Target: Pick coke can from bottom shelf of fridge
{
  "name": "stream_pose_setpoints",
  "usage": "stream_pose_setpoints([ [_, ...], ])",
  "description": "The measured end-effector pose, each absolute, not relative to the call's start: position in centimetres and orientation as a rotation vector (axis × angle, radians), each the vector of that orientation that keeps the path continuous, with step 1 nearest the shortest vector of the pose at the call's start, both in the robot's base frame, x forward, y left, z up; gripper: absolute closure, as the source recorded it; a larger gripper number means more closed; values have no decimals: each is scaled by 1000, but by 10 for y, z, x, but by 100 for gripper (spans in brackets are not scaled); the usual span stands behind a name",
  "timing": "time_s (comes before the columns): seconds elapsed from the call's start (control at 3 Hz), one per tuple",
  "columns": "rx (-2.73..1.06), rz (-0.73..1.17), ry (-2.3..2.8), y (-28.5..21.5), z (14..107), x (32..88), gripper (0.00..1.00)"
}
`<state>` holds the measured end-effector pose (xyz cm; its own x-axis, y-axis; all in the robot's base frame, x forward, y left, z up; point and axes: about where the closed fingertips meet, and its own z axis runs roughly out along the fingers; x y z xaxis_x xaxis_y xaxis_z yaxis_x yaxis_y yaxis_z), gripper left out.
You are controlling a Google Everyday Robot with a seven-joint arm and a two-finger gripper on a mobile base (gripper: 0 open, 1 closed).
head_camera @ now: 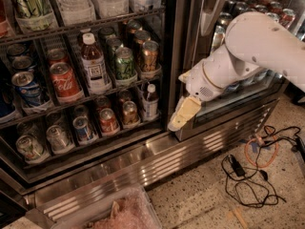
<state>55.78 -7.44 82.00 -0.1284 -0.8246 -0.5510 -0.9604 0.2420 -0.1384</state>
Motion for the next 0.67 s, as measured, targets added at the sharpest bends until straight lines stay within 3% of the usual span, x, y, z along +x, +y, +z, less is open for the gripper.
stream_pose_setpoints([
  [0.67,-1646,376,1966,-61,811,559,0],
])
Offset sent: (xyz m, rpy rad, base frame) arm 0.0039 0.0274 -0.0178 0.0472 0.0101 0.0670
